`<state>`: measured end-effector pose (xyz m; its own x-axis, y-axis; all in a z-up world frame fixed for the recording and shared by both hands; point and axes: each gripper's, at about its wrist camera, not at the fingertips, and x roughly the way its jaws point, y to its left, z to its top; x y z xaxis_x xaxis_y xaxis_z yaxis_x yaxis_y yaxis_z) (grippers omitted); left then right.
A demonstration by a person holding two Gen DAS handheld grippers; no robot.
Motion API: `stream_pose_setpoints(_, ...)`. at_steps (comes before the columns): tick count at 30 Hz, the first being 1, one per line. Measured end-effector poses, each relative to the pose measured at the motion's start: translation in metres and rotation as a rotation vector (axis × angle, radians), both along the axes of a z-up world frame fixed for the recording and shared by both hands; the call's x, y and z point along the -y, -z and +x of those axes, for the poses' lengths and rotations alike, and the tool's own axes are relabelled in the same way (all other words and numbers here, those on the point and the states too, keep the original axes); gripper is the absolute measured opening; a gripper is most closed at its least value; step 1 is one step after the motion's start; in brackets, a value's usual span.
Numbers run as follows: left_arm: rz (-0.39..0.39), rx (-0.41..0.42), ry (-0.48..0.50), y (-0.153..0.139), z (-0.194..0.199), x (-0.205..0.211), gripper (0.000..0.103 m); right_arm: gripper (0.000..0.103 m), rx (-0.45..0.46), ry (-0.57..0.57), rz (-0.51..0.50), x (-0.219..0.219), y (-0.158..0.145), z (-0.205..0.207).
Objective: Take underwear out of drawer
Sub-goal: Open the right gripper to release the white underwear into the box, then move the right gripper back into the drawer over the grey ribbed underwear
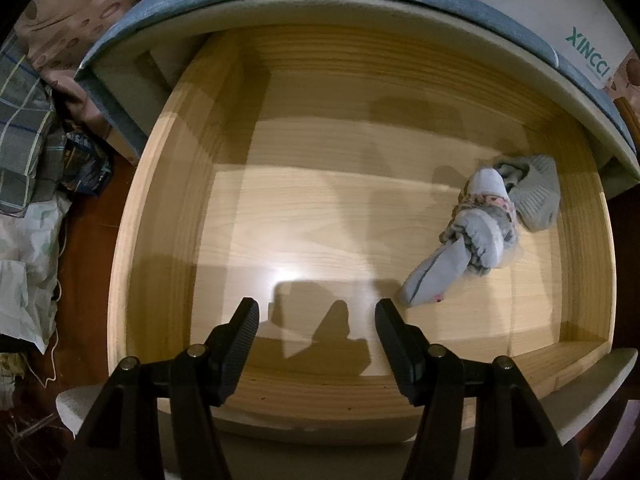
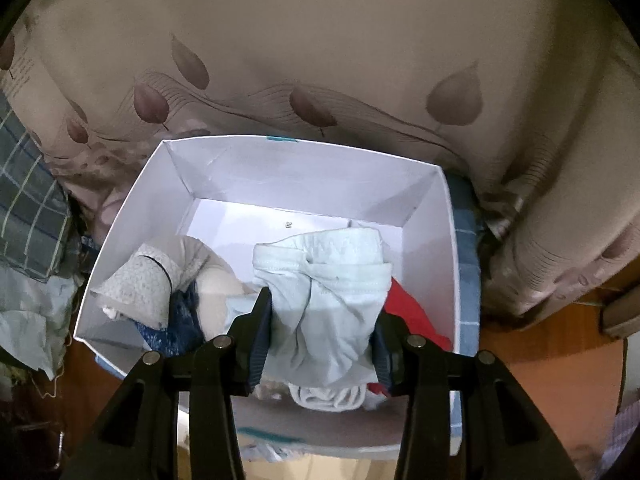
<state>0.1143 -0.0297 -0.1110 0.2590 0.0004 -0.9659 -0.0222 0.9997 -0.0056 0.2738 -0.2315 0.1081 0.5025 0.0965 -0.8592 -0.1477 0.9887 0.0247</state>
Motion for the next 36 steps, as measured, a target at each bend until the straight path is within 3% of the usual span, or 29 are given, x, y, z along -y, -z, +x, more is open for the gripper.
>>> stream_pose_setpoints(7, -0.001, 0.002, 0.000, 0.001, -0.001, 0.001, 0.062, 0.053, -0.051, 0.005, -0.005, -0.001, 0.020, 0.008)
stream_pose_setpoints(19, 0.020, 0.003, -0.010, 0.001, -0.002, 0.004, 0.062, 0.056, -0.014, -0.042, 0.045, 0.017, -0.014, -0.041)
stream_pose_setpoints(25, 0.025, 0.005, -0.020, 0.001, -0.003, 0.002, 0.062, 0.056, 0.002, -0.086, 0.022, 0.024, -0.021, -0.072)
stream_pose_setpoints(29, 0.023, 0.011, -0.035, -0.001, -0.004, -0.001, 0.062, 0.054, 0.001, -0.168, 0.010, 0.025, -0.010, -0.107)
stream_pose_setpoints(31, 0.026, 0.025, -0.047, -0.003, -0.005, -0.002, 0.062, 0.047, -0.017, -0.212, 0.012, 0.027, 0.005, -0.125)
stream_pose_setpoints(33, 0.029, 0.034, -0.055, -0.005, -0.006, -0.004, 0.062, 0.037, -0.057, -0.250, 0.007, 0.030, 0.027, -0.140)
stream_pose_setpoints(36, 0.027, 0.043, -0.065, -0.008, -0.008, -0.006, 0.062, 0.036, -0.109, -0.275, -0.010, 0.037, 0.063, -0.154)
